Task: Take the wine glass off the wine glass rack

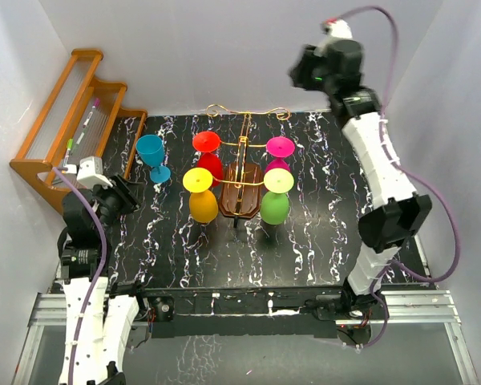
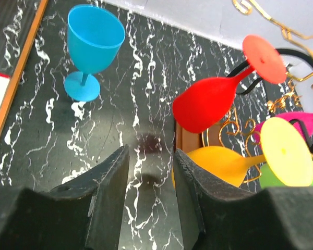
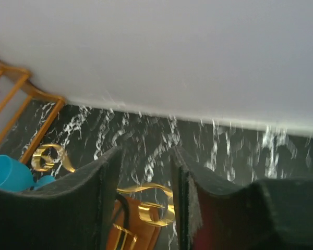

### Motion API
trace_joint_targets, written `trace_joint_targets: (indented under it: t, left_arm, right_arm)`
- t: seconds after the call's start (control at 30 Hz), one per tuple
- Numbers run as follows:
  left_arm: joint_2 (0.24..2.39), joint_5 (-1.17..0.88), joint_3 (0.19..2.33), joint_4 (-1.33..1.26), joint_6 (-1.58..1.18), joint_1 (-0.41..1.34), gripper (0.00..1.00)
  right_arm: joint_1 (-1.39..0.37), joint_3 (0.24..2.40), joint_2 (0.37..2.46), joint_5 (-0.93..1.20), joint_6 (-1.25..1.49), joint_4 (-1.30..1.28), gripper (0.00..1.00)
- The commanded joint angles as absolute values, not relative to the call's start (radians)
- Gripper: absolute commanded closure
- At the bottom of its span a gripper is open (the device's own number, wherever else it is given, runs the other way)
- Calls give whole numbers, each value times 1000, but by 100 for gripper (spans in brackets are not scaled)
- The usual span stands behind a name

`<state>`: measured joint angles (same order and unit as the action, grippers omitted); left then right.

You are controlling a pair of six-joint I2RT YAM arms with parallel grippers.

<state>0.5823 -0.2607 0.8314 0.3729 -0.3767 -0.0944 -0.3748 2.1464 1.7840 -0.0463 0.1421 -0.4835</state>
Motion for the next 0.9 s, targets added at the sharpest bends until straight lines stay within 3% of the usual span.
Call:
trace_joint_targets:
  t: [0.0, 0.13, 0.23, 0.37, 0.87]
  left_arm:
    - [567, -253, 782, 372, -353, -75, 62]
    - [551, -197, 751, 381, -332, -37, 61]
    - [545, -186, 739, 391, -328, -23, 61]
    - [544, -186, 738, 399, -330, 3, 61]
    - [543, -196, 719, 400, -336, 32, 61]
  right_arm:
    - [-93, 1919, 1648, 608, 638, -438, 58]
    - [-12, 1612, 1515, 718, 712, -322, 58]
    - [18, 1458, 1408, 718, 724, -293, 46]
    - [28, 1323, 1329, 838, 746, -248, 41]
    - [26, 1287, 1367, 864, 645, -381, 42]
